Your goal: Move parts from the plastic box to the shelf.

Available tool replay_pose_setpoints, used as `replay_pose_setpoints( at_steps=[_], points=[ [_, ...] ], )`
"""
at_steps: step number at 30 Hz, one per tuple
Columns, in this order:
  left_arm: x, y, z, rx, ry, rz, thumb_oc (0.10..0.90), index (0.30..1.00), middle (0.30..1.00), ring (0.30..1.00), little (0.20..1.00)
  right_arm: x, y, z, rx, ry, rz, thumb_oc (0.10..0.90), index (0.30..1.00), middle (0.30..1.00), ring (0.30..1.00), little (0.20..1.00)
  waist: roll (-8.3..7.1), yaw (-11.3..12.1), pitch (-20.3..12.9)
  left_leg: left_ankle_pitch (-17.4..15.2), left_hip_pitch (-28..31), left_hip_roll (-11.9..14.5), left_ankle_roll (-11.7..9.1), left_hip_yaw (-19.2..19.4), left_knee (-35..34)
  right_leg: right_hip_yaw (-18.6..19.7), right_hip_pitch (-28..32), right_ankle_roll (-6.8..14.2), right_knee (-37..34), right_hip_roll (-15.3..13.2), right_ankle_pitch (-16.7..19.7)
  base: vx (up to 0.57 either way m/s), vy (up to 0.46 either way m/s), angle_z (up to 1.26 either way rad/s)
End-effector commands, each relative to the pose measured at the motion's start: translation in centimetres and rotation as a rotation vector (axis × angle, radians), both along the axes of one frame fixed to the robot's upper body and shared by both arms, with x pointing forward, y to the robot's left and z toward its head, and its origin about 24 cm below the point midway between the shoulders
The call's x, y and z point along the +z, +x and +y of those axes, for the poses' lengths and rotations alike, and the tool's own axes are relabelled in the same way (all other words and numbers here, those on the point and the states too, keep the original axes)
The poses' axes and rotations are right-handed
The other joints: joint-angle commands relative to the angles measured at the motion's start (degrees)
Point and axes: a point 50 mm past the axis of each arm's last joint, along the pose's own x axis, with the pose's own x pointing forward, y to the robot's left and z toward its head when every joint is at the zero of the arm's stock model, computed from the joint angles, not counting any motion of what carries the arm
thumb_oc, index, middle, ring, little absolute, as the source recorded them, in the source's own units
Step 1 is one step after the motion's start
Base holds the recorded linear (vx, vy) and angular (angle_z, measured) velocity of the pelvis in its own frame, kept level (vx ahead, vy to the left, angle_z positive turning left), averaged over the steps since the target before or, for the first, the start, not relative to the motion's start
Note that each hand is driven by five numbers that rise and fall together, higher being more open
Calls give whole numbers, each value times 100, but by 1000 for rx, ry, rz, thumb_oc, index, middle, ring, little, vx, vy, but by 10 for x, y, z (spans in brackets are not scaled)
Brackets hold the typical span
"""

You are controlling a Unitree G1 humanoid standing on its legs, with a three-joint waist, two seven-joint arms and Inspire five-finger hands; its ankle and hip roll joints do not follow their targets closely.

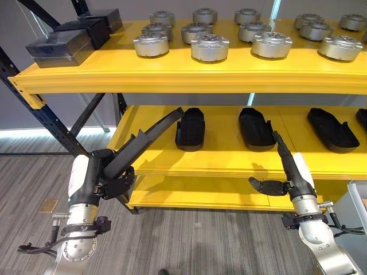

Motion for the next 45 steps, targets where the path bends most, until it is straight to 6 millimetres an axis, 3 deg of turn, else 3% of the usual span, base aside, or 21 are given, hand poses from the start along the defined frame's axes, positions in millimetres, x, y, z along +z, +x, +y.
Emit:
replay_pose_setpoints(
  at_steps=[1, 2, 3, 4, 5, 7, 9, 10, 13, 15, 18, 21, 23, 29, 38, 45],
  points=[
    [59, 14, -1, -21, -7, -344, 400, 300, 300, 300, 300, 66, 13, 10, 71, -16, -332, 900, 1000, 1000, 1000, 1000, -30, 34, -193, -808, -41, -22, 279, -336, 675, -469, -21, -408, 1028, 177, -984, 0, 0, 0],
    [59, 14, -1, -21, -7, -344, 400, 300, 300, 300, 300, 66, 13, 10, 71, -16, -332, 900, 1000, 1000, 1000, 1000, -30, 34, -193, -808, -41, -22, 279, -336, 675, -469, -21, -408, 1028, 177, -984, -40, 521, -1],
    [60, 15, 5, -12, 1, -358, 400, 300, 300, 300, 300, 65, 19, 3, 37, -37, -320, 900, 1000, 1000, 1000, 1000, -30, 99, -159, -911, -21, -286, 488, -516, 689, -376, -74, -417, 1489, 251, -1150, -68, 1036, 0],
    [59, 19, 1, -35, -46, -354, 400, 300, 300, 300, 300, 65, 21, 1, 23, -16, -333, 900, 1000, 1000, 1000, 1000, 23, 88, 67, -1111, 185, -647, 895, -533, 606, -580, -764, -195, 3292, 8, -727, -75, 1088, -5],
    [58, 19, 3, -17, -73, -349, 400, 300, 300, 300, 300, 65, 22, 3, 34, -15, -337, 900, 1000, 1000, 1000, 1000, -43, 101, 97, -1134, 185, -775, 952, -505, 571, -468, -1070, -164, 3486, -95, -620, 1, 566, 29],
    [57, 17, 4, -16, -86, -343, 400, 300, 300, 300, 300, 63, 22, 6, 46, -23, -344, 900, 1000, 1000, 1000, 1000, -125, 65, 135, -1212, 239, -834, 925, -497, 557, -358, -1180, -165, 3083, -46, -507, 83, -9, 2],
    [60, 18, 0, -32, -78, -353, 400, 300, 300, 300, 300, 65, 21, 9, 61, -18, -350, 900, 1000, 1000, 1000, 1000, -253, -46, 198, -1366, 348, -858, 859, -456, 581, -278, -1205, -90, 2087, -89, -152, 132, -108, -98],
    [60, 18, 0, -32, -76, -354, 400, 300, 300, 300, 300, 65, 21, 10, 63, -18, -352, 900, 1000, 1000, 1000, 1000, -263, -56, 207, -1383, 365, -855, 851, -439, 580, -282, -1191, -67, 1931, -111, -67, 144, -107, -16],
    [62, 22, -7, -46, -75, -363, 400, 300, 300, 300, 300, 69, 22, 13, 52, -22, -372, 900, 1000, 1000, 1000, 1000, -360, -150, 266, -1556, 516, -833, 763, -367, 538, -49, -1256, 206, 911, -489, 763, 245, -181, 21],
    [63, 25, -11, -69, -69, -368, 400, 300, 300, 300, 300, 68, 22, 14, 45, -24, -378, 900, 1000, 1000, 1000, 1000, -386, -211, 280, -1648, 499, -768, 750, -422, 649, 225, -1276, 248, 663, -568, 853, 249, -177, -2],
    [63, 27, -15, -102, -68, -363, 400, 300, 300, 300, 300, 65, 15, 7, 27, -50, -378, 900, 1000, 1000, 1000, 1000, -424, -312, 267, -1719, 377, -692, 739, -569, 957, 489, -1114, 199, 577, -465, 614, 341, -215, 30],
    [59, 24, -14, -96, -73, -341, 400, 300, 300, 300, 300, 65, 14, 4, 47, -55, -360, 900, 1000, 1000, 1000, 1000, -444, -312, 214, -1853, 315, -588, 689, -459, 1352, 309, -961, 87, 690, -263, 226, 310, -163, 64],
    [59, 18, -13, -114, -69, -325, 400, 300, 300, 300, 300, 67, 17, 4, 65, -56, -349, 900, 1000, 1000, 1000, 1000, -416, -254, 156, -1952, 321, -490, 664, -401, 1546, 141, -909, -101, 923, -69, -150, 316, -124, 41],
    [60, 16, -12, -115, -86, -319, 400, 300, 300, 300, 300, 67, 21, 11, 102, -77, -347, 900, 1000, 1000, 1000, 1000, -360, -268, 83, -1981, 328, -214, 555, -252, 1691, 18, -851, -387, 1144, 189, -531, 211, -50, 5],
    [50, 13, -17, -146, -105, -270, 400, 300, 300, 300, 300, 63, 23, 13, 109, -123, -338, 900, 1000, 1000, 1000, 1000, -257, -291, 13, -1440, 241, 168, 297, -49, 1821, -183, -720, -704, 1155, 477, -810, 155, -29, 6],
    [46, 4, -13, -100, -65, -290, 400, 300, 300, 300, 300, 65, 17, 13, 137, -139, -358, 900, 1000, 1000, 1000, 1000, -226, -238, 7, -1277, 72, 183, 219, -158, 2345, -273, -653, -943, 1268, 728, -1103, 144, -112, 12]
  ],
)
